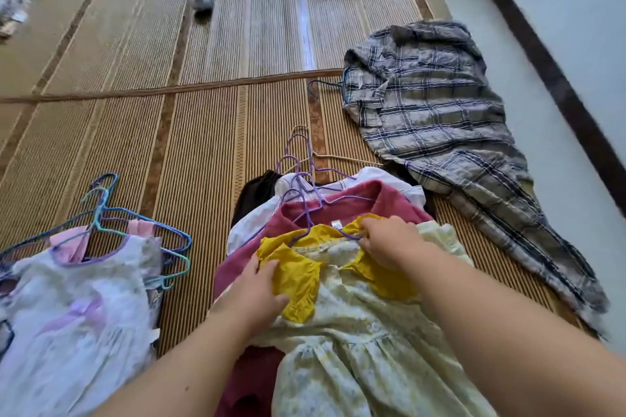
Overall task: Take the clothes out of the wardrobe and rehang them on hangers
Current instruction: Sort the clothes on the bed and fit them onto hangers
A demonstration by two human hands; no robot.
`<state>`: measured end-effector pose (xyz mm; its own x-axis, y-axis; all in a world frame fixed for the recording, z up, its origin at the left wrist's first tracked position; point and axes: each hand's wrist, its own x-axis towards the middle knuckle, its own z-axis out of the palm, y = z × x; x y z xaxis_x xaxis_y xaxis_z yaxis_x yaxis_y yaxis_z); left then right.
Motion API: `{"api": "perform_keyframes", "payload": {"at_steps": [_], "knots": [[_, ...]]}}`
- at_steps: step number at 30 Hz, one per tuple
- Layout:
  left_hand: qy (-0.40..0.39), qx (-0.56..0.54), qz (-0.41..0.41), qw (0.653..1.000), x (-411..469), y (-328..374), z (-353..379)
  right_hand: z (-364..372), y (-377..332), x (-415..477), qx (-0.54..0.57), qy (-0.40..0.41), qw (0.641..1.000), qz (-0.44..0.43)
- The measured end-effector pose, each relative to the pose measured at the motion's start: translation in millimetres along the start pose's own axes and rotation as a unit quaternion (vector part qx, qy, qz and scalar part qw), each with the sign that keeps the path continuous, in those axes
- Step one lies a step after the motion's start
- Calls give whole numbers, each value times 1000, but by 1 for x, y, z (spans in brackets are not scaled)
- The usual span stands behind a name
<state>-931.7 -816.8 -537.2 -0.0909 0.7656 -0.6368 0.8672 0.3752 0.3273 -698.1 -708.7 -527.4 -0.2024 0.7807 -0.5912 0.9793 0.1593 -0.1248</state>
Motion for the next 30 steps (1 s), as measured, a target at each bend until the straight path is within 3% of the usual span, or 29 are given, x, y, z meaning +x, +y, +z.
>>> {"api": "perform_keyframes", "payload": {"at_steps": [3, 8, 17, 24, 30], "knots": [[34, -68, -13, 997, -11, 2, 0, -6, 3, -3, -34, -22, 999, -33], [63, -106, -12, 992, -39, 8, -22, -29, 7, -44, 78, -11, 994, -78], [141, -147, 102, 974, -136, 29, -93, -116, -21, -183, 163, 94, 956, -223], [366, -113, 28, 923, -257, 3, -148, -197, -83, -268, 229, 126, 907, -330], [459, -152, 3, 875, -365, -38, -210, -249, -160, -321, 131, 133, 891, -414]]}}
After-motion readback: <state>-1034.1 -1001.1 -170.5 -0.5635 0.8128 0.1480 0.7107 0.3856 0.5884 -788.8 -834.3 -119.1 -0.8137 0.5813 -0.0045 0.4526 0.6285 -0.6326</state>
